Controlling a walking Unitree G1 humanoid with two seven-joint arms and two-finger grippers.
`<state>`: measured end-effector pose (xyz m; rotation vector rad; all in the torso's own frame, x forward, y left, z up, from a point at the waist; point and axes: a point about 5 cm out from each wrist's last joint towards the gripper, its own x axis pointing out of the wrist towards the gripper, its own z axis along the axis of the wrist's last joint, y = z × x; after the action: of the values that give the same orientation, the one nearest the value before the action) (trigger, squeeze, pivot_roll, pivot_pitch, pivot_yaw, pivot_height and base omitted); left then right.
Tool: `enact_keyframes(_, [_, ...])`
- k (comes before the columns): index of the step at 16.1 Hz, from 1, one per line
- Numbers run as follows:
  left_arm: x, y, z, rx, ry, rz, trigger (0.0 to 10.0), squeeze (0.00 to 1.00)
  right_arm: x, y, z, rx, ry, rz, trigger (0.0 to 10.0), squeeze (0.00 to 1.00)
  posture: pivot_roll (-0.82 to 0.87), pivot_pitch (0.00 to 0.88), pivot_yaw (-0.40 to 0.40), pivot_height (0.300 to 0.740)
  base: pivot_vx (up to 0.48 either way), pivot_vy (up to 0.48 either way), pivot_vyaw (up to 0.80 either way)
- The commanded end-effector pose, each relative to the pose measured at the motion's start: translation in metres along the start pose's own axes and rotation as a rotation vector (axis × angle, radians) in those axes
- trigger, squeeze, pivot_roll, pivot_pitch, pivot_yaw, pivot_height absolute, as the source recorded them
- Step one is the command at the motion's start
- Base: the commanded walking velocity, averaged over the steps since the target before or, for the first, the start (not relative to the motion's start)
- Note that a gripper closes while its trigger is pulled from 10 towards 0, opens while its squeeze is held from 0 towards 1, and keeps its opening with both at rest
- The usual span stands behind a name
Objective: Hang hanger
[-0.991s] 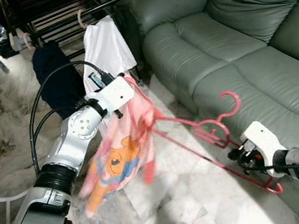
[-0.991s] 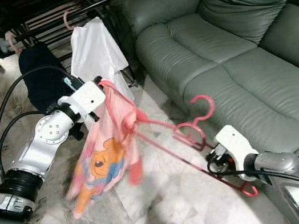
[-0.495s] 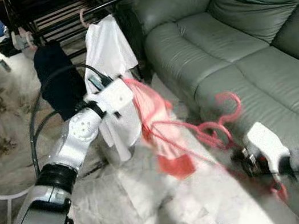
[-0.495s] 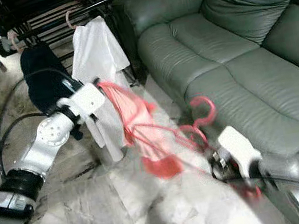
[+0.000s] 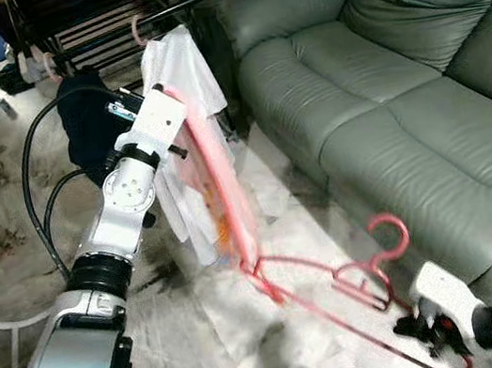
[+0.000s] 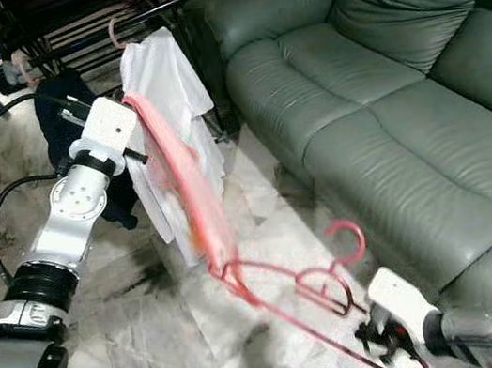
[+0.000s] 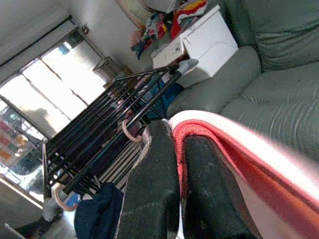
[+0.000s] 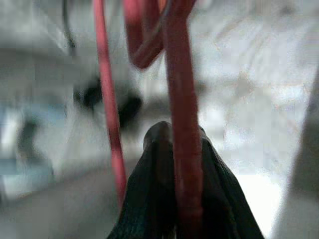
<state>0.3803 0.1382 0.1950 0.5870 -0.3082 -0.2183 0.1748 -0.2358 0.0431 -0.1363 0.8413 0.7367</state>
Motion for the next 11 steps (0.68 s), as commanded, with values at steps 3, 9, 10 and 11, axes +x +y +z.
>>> enact_keyframes(3, [-0.002,-0.008,0.0,-0.052,-0.014,-0.049,10.0,0.0,-0.002,0.003,0.067,0.228,-0.508,0.046,10.0,0.0,-0.08,0.06,0.082,0.74,0.0,0.0,0.0])
enact_keyframes(9, [-0.006,-0.021,-0.002,-0.031,-0.002,-0.105,10.0,0.0,0.004,-0.016,0.056,0.096,-0.395,-0.188,10.0,0.0,-0.08,0.058,0.083,0.74,0.0,0.0,0.0])
enact_keyframes(10, [-0.007,-0.024,-0.002,-0.033,0.004,-0.119,10.0,0.0,0.004,-0.016,0.054,-0.024,-0.332,-0.204,10.0,0.0,-0.08,0.059,0.082,0.74,0.0,0.0,0.0])
enact_keyframes(11, [-0.007,-0.026,-0.002,-0.035,0.007,-0.131,10.0,0.0,0.004,-0.017,0.051,-0.09,-0.291,-0.221,10.0,0.0,-0.08,0.059,0.082,0.74,0.0,0.0,0.0])
